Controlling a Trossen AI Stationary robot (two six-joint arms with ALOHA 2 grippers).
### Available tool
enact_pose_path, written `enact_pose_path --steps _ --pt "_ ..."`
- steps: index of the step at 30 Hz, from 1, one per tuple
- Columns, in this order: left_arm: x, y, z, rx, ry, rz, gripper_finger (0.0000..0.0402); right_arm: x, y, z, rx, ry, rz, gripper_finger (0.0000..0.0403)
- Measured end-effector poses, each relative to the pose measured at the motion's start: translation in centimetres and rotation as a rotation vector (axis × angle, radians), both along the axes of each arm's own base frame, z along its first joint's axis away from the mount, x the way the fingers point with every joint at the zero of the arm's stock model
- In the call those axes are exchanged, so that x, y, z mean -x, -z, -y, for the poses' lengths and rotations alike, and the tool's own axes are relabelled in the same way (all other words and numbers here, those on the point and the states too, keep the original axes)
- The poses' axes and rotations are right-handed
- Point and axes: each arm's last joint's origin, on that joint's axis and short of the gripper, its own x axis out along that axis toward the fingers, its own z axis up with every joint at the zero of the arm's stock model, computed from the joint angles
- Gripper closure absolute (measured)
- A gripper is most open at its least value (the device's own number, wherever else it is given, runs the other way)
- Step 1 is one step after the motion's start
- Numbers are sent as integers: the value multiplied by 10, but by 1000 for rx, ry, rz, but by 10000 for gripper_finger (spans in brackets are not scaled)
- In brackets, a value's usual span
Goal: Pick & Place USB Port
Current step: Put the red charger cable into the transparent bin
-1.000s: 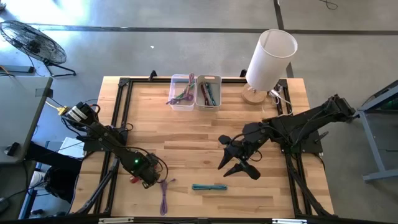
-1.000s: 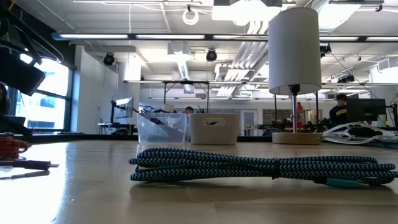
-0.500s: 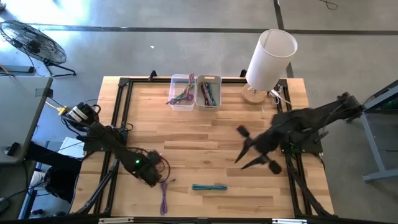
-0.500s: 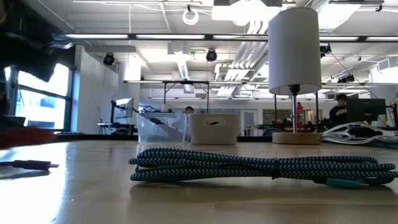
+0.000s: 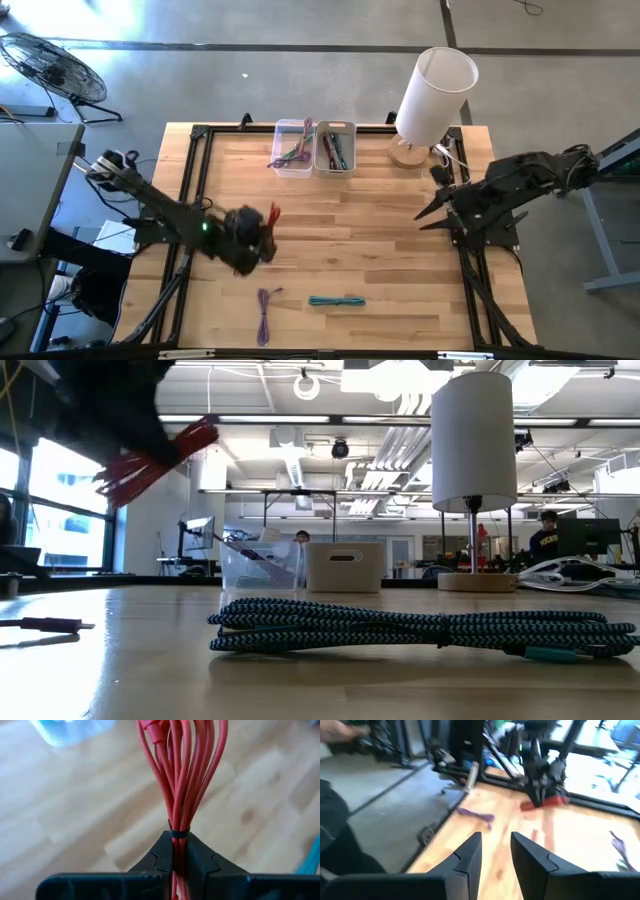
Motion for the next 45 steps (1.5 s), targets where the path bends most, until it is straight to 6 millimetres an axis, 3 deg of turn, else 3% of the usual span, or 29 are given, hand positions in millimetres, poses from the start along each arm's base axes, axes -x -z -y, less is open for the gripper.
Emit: enact_pose_path --steps 12,20,26,33,40,45 --pt "-6 -54 -115 -117 34 62 387 3 36 9 111 241 -92 307" --pt "-1 -57 -208 -36 -12 153 387 9 34 15 171 365 -50 307" --pt "-4 -50 -261 -32 -16 254 387 10 33 16 201 378 -43 307" --pt "-11 -15 -297 90 -17 219 387 12 38 18 233 409 -86 307" --pt "-27 10 -318 113 12 253 388 12 40 21 239 426 -113 307" --pt "-32 25 -322 163 11 232 388 14 41 24 218 448 -129 307"
